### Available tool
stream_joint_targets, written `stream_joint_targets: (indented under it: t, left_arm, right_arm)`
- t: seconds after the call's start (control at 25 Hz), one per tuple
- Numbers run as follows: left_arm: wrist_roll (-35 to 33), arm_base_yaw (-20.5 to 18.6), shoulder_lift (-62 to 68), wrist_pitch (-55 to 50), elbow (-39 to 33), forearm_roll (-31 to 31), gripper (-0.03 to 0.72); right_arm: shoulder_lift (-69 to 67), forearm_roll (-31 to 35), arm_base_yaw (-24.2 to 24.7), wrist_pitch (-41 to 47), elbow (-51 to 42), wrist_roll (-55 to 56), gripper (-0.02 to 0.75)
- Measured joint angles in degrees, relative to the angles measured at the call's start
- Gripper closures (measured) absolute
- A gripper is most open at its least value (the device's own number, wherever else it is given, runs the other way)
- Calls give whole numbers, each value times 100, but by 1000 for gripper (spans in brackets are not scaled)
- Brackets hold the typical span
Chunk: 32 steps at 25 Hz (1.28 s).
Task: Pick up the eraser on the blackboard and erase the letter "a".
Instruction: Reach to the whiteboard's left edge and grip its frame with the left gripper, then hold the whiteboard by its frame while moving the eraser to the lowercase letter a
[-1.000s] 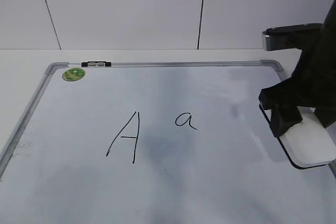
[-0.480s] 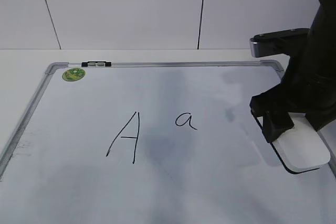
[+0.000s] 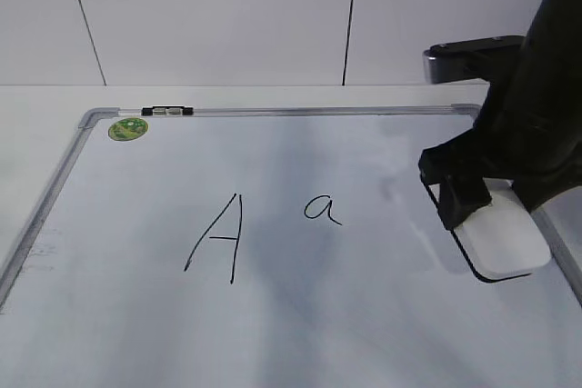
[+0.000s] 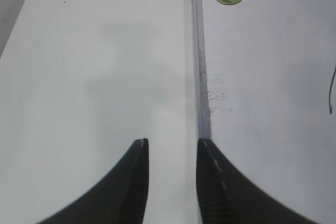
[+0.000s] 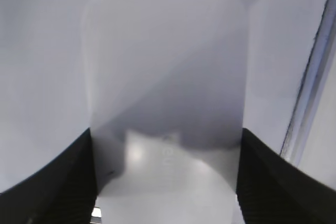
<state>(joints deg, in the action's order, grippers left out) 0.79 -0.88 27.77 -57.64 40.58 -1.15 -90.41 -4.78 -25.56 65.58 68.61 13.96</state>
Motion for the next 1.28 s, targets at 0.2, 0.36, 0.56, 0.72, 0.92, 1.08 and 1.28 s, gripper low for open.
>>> stream_joint_targets:
  t: [0.2, 0.36, 0.56, 0.72, 0.92, 1.08, 1.28]
  left_arm:
    - [0, 0, 1451, 184, 506, -262, 453]
    - [0, 0, 2558, 255, 752, -342, 453]
    - [0, 0, 3927, 501, 939, -418, 453]
    - [-79, 0, 4883, 631, 1227, -649, 453]
    - [-312, 0, 5809, 681, 1736, -1019, 449]
    - [-356, 0, 6342, 701, 2137, -1061, 446]
    - [-378, 0, 7010, 701, 2417, -1116, 444]
  right_arm:
    - [-171, 194, 0, 71, 234, -113, 186]
    - [-244, 230, 0, 92, 276, -140, 186]
    - [-315, 239, 0, 104, 285, -150, 186]
    - [-315, 239, 0, 104, 285, -150, 186]
    - [-315, 242, 0, 104, 285, -160, 186]
    - [-315, 242, 0, 83, 285, -154, 186]
    - [-315, 252, 0, 73, 285, -163, 186]
